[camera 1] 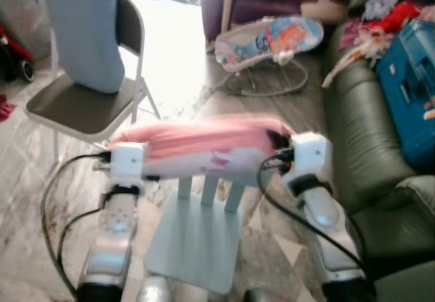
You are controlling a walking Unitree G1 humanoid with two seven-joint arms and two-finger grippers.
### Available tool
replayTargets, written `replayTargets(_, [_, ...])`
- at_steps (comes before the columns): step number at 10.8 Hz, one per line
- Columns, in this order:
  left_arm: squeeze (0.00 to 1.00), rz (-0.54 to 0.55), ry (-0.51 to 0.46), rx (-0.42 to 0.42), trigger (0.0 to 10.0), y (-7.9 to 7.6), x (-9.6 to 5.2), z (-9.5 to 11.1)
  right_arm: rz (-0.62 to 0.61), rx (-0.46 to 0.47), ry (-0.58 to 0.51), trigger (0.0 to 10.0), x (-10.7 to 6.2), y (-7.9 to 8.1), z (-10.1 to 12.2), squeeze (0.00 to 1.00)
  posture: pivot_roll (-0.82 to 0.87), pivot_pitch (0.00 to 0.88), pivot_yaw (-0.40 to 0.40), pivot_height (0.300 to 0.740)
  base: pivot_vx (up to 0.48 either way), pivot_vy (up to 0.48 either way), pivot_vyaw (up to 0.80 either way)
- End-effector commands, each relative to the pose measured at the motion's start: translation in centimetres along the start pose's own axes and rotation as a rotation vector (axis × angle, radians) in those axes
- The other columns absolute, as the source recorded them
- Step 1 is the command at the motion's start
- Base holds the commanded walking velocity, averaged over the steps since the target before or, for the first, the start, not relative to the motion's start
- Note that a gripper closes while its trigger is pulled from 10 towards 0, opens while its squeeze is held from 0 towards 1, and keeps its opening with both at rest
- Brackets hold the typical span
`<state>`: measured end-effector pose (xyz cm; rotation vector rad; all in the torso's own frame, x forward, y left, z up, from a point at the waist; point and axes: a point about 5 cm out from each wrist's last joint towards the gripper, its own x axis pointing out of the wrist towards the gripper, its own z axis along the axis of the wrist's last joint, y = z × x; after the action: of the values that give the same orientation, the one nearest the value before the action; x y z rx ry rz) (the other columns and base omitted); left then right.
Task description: Move the pillow to the sofa
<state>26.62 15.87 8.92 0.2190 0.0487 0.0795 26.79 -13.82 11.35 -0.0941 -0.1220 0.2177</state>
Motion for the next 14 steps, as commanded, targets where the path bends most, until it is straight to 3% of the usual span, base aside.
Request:
replayTargets(1, [0.0, -0.001, -0.007, -0.005, 10.0, -0.4, 0.1, 0.3, -0.109, -0.018, 0.034, 10.0, -1.0, -2.5, -0.6, 0.0, -0.04, 0.02, -0.053, 0.74, 0.0, 0.0, 0.0])
replayTargets(3, [0.0, -0.051, -0.048, 0.012, 10.0, -0.6, 1.0, 1.1, -0.133, -0.02, 0.029, 10.0, -0.6, -2.9, -0.3, 0.0, -0.03, 0.022, -0.073, 0.74, 0.0, 0.0, 0.0])
replayTargets(4, [0.0, -0.046, -0.051, -0.031, 10.0, -0.4, 1.5, 1.7, -0.129, -0.026, 0.024, 10.0, -0.2, -3.1, 0.0, 0.0, -0.04, 0.04, -0.07, 0.74, 0.0, 0.0, 0.0])
replayTargets(8, [0.0, -0.107, -0.007, -0.065, 10.0, -1.4, -0.2, 0.7, -0.143, 0.004, 0.051, 10.0, -0.5, -2.5, -0.6, 0.0, -0.05, 0.082, -0.046, 0.74, 0.0, 0.0, -0.22])
replayTargets(14, [0.0, -0.129, 0.001, -0.069, 10.0, -1.4, -0.4, 0.9, -0.139, 0.008, 0.079, 10.0, -0.5, -2.6, -1.1, 0.0, -0.04, 0.088, -0.046, 0.74, -0.286, 0.229, 0.0])
